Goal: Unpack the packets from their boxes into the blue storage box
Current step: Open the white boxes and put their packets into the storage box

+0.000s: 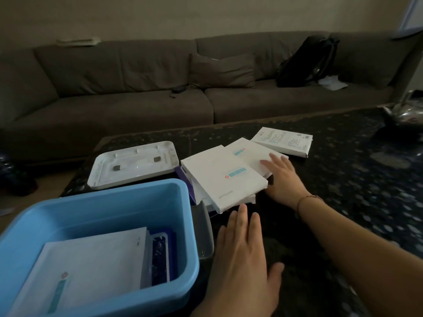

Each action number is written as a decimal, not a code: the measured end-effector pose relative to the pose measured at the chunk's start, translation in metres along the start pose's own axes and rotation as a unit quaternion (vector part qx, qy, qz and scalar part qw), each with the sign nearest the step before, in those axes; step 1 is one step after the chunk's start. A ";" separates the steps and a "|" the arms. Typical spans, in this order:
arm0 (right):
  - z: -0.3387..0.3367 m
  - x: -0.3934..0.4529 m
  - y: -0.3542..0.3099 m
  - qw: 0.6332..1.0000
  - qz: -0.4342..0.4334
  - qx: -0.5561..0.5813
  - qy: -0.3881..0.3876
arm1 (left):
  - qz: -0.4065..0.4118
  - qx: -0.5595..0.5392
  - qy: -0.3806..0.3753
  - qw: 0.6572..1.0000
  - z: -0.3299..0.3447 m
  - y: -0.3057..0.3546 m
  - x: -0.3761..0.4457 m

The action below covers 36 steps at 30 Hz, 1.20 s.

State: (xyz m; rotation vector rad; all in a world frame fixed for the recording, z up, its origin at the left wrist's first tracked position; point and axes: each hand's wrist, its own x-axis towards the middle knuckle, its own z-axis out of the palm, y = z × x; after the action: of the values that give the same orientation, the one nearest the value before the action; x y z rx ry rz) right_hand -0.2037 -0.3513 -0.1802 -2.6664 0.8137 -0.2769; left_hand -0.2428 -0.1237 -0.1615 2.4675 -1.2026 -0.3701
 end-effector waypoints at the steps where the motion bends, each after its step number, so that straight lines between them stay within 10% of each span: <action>1: -0.001 0.002 0.002 0.999 -0.012 -0.017 -0.029 | -0.002 0.001 -0.006 1.000 0.000 0.000 0.001; 17: -0.058 -0.178 0.029 0.963 -0.018 -0.264 -0.054 | 0.058 0.028 -0.081 0.995 0.010 0.023 -0.020; 27: -0.028 -0.297 0.039 0.940 -0.165 -0.225 0.196 | 0.065 0.055 -0.054 0.995 0.028 0.028 -0.035; 31: -0.076 -0.293 0.045 0.977 0.070 -0.052 0.195 | 0.067 0.096 -0.069 0.991 0.034 0.026 -0.038; 36: -0.083 -0.271 0.067 0.922 0.335 0.169 -0.093 | 0.082 0.066 -0.055 0.993 0.039 0.026 -0.040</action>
State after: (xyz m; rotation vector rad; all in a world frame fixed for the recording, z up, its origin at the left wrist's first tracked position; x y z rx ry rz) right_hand -0.4821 -0.2710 -0.1520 -1.9193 1.3984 0.0145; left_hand -0.3003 -0.1152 -0.1824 2.4625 -1.5076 -0.3968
